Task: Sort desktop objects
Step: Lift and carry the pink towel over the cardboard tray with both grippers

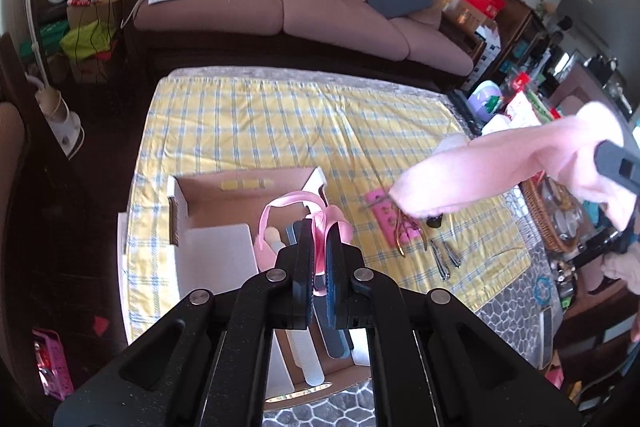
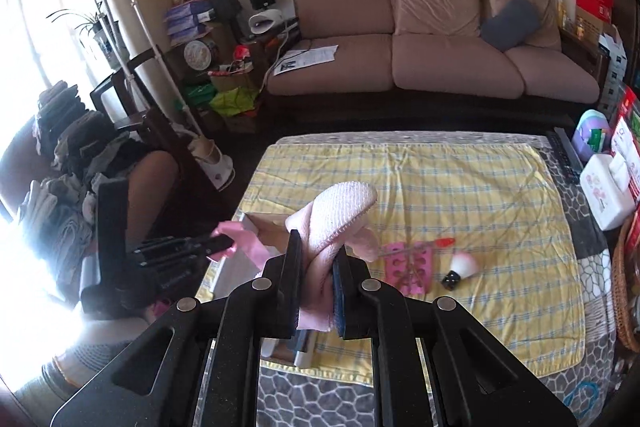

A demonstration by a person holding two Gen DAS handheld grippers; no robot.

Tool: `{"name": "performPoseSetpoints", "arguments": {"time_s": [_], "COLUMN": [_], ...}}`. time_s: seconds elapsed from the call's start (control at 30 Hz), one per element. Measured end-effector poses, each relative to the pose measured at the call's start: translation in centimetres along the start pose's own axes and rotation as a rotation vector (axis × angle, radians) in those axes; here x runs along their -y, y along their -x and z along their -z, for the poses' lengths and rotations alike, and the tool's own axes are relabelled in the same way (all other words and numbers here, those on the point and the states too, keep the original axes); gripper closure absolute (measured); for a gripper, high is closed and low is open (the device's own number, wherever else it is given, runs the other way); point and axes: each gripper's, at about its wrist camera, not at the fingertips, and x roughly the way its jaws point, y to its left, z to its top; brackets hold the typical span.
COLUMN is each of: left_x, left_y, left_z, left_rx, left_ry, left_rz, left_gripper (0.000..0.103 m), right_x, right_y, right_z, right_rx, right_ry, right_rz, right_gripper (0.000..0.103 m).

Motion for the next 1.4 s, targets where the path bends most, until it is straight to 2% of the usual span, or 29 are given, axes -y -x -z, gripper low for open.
{"name": "performPoseSetpoints", "arguments": {"time_s": [0.37,0.5,0.53,0.6,0.67,0.7,0.73,0.77,1.0,1.2,1.4], "left_x": [-0.6,-0.8,-0.9,-0.9,-1.3,-1.5,-1.9,-2.1,-4.6,-6.8,-7.9], "left_y": [-6.8,-8.1,-8.4,-8.7,-8.1,-7.8,-7.2,-6.5,-1.1,1.6,1.4], "left_z": [4.9,6.5,6.8,7.3,7.5,7.6,7.7,7.7,6.3,5.4,6.0], "left_rx": [-0.132,-0.167,-0.178,-0.204,-0.209,-0.207,-0.204,-0.195,-0.105,-0.05,-0.066], "left_ry": [0.053,0.105,0.116,0.129,0.139,0.146,0.154,0.157,0.181,0.214,0.223], "left_rz": [-0.019,0.032,0.05,0.063,0.057,0.06,0.074,0.086,0.114,0.117,0.113], "left_gripper": [0.098,0.097,0.094,0.08,0.053,0.044,0.028,0.021,0.02,0.02,0.02], "right_x": [-2.9,-3.6,-3.7,-3.8,-3.9,-3.9,-3.9,-3.9,-4.3,-5.6,-6.6], "right_y": [-5.5,-6.9,-7.3,-8.2,-9.1,-9.8,-10.5,-11.2,-14.5,-14.1,-15.1], "right_z": [0.1,-0.3,-0.5,-0.7,-0.5,-0.4,-0.2,0.0,1.4,1.5,7.6], "right_rx": [-0.065,-0.065,-0.062,-0.062,-0.073,-0.081,-0.09,-0.1,-0.15,-0.131,-0.194], "right_ry": [0.026,0.017,0.013,0.0,-0.013,-0.016,-0.021,-0.026,-0.036,0.004,0.05], "right_rz": [-0.039,-0.046,-0.046,-0.046,-0.047,-0.043,-0.043,-0.041,-0.029,-0.001,0.032], "right_gripper": [0.091,0.091,0.091,0.091,0.091,0.091,0.091,0.091,0.091,0.091,0.091]}}
